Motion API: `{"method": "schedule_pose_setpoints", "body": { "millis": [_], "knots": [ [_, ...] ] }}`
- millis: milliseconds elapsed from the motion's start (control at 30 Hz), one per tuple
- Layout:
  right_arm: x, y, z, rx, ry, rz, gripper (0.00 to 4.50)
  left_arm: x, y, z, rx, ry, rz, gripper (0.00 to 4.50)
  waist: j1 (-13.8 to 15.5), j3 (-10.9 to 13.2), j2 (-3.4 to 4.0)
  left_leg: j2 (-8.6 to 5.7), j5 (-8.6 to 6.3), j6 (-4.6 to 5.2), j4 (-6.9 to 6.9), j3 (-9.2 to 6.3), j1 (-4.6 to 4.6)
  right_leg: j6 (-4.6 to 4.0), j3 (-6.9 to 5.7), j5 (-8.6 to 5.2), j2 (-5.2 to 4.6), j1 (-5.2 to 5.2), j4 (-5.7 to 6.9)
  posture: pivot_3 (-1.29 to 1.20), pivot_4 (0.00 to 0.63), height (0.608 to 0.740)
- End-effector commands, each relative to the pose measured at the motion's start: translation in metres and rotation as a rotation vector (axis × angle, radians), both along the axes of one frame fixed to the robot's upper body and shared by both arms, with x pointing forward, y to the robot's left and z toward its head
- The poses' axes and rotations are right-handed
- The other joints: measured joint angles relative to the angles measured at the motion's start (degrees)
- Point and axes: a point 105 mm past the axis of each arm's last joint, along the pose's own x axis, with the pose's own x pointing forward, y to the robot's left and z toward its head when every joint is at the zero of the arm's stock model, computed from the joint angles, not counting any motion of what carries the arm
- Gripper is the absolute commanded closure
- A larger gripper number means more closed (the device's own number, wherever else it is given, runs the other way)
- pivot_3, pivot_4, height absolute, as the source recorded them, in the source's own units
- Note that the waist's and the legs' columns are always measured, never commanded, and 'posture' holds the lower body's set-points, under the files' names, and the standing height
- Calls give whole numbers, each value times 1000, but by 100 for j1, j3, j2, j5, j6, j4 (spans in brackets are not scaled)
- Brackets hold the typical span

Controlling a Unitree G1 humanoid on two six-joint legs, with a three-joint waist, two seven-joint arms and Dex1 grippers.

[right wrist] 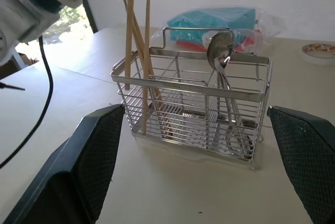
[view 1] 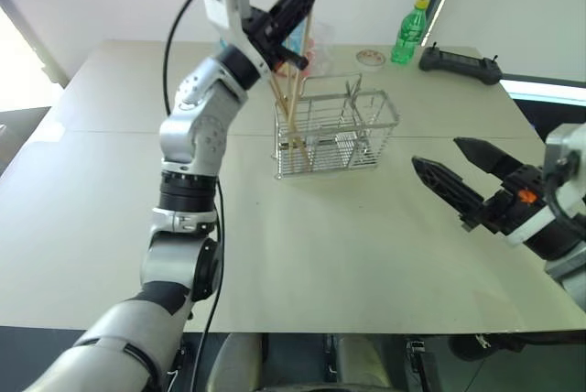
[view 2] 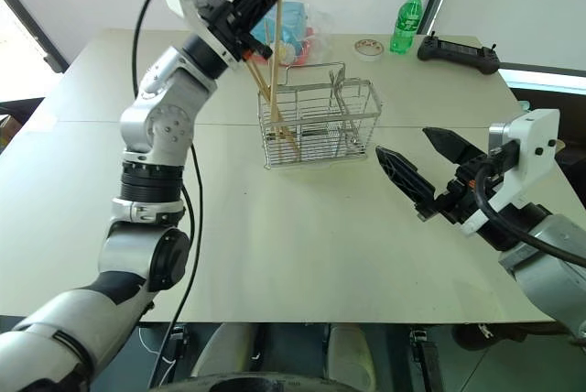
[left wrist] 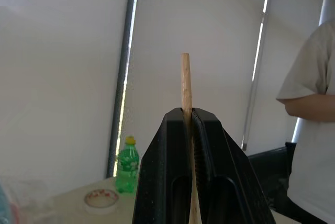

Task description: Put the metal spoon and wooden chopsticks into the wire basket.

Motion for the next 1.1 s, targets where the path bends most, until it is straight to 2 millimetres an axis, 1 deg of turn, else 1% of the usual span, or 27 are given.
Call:
{"method": "schedule_pose_setpoints", "body": {
  "millis": [33, 233, 267, 300, 367, 467, 533, 600, 633, 733, 833, 900, 967, 1100],
  "knots": [
    [-4, 2, 13, 14, -60, -4, 0, -5, -5, 4, -6, -62, 12, 4488, 1, 0, 0, 0, 0, 0, -2, 0, 1, 0, 0, 0, 0, 0, 0, 0, 150, 720],
    [-1, 2, 14, 21, -60, -6, 0, 1, -5, -16, 16, -31, 20, 4488, -7, -1, 2, 1, 0, 1, -4, 1, 3, 0, 0, 0, 1, -1, 1, 0, 150, 720],
    [-1, 2, 15, 23, -61, -6, 0, 0, -4, -18, 17, -25, 17, 3778, -5, -1, 2, 0, 0, 1, -4, 0, 3, 0, 0, 0, 1, -1, 1, 0, 150, 720],
    [0, 2, 15, 23, -61, -5, 0, 0, -4, -21, 18, -15, 16, 3459, -3, -1, 2, 1, 0, 1, -4, 0, 3, 0, 0, 0, 1, -1, 1, 0, 150, 720],
    [1, 2, 16, 23, -61, -2, 0, 0, -2, -22, 11, 0, 18, 2423, -3, -1, 2, 1, 0, 1, -3, -1, 2, 0, -1, 0, 1, -1, 1, 0, 150, 720],
    [3, 3, 17, 19, -62, 10, 0, 0, 5, -20, -6, 80, -33, 917, -3, -1, 2, 0, 0, 1, -3, -1, 1, 0, -1, 0, 1, -1, 1, 0, 150, 720],
    [5, 1, 18, 13, -63, 10, 0, 0, 11, -18, 0, 134, -85, 917, -9, -1, 2, 1, 0, 1, -4, -2, 1, 0, -1, 0, 1, -2, 1, 0, 150, 720],
    [6, -2, 19, -2, -65, 11, 0, -2, 19, -12, 20, 144, -117, 917, -23, 0, 3, 1, -1, 1, -5, -3, 2, 0, -1, -1, 2, -4, 3, 0, 150, 720],
    [6, -5, 21, -16, -67, 11, 0, -4, 26, -6, 50, 127, -133, 917, -20, 0, 3, 1, -1, 1, -5, -2, 2, 0, -1, -1, 2, -6, 5, 0, 150, 720],
    [9, -15, 26, -66, -72, 6, 0, -10, 49, 6, 196, 94, -167, 917, -33, 3, 6, 1, 0, 2, -6, -1, 1, -1, -1, -1, 5, -12, 11, 0, 150, 720],
    [9, -24, 29, -97, -62, 16, 0, -22, 66, 2, 411, 23, -188, 917, -39, -5, 20, 3, -1, 2, -12, 1, 4, -6, -1, -3, 6, -13, 10, 0, 150, 720],
    [7, -31, 26, -146, -36, 42, 0, -42, 84, -25, 712, -36, -242, 917, -33, -6, 25, 4, -3, 6, -14, 3, 5, -10, -1, -6, 4, -11, 8, 0, 150, 720],
    [6, -37, 23, -179, -15, 53, 0, -51, 103, -48, 910, 2, -277, 917, -29, -6, 30, 6, -4, 7, -24, 6, 4, -18, 0, -10, 2, -16, 2, 0, 150, 720],
    [11, -47, 23, -187, -8, 50, 0, -51, 130, -66, 1049, 70, -246, 917, 12, -1, 28, 42, -5, 7, -16, 6, -7, -23, -5, -12, 1, -20, 1, 0, 150, 720]
  ]
}}
